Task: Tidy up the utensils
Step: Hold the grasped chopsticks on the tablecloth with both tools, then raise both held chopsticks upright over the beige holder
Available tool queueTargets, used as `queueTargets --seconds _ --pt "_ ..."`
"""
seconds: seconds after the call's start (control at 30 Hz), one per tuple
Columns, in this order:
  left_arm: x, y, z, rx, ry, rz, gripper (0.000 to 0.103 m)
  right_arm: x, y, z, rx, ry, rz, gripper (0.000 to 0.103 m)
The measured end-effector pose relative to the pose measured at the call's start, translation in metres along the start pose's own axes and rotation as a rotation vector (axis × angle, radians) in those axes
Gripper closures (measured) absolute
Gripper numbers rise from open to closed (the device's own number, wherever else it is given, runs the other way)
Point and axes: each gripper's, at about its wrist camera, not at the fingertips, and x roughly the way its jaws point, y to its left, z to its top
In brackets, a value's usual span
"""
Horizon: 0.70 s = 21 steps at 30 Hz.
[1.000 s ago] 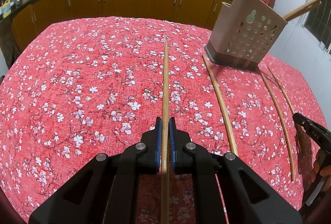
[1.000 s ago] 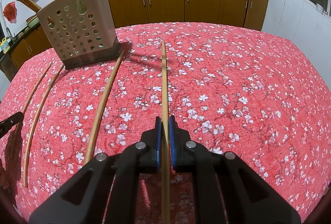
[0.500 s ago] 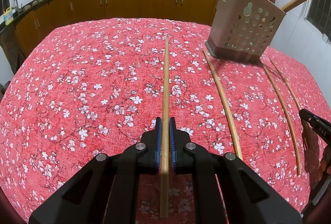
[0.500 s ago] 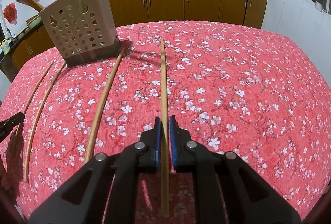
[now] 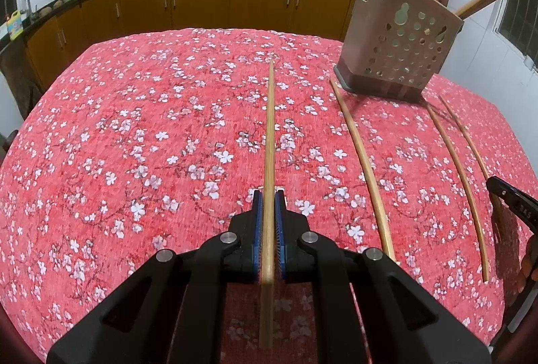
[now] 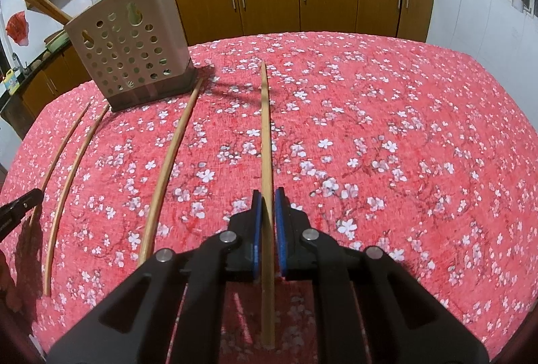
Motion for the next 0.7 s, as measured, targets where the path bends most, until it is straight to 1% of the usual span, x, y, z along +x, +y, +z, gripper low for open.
queueTargets --seconds 0.07,0.17,0.27,0.57,0.7 --pt "0.000 0.002 0.000 -0.003 -0.001 -0.006 0.095 0.000 -0.001 0.000 0.008 -0.001 0.007 0.095" --pt "0.000 0.001 0.001 0.016 0.004 0.004 0.095 -0.005 -0.002 0.001 0.008 -0.003 0.011 0.095" --pt "-0.010 0.005 0.004 0.013 -0.017 0.001 0.095 -0.021 -0.005 0.004 0.016 -0.043 0.025 0.095" --pt "-0.068 0.009 0.033 -0.013 -0.201 -0.047 0.095 -0.085 -0.010 0.033 0.044 -0.242 0.036 0.095" --pt "-0.087 0.009 0.045 -0.031 -0.264 -0.074 0.095 -0.100 -0.010 0.041 0.044 -0.300 0.037 0.095"
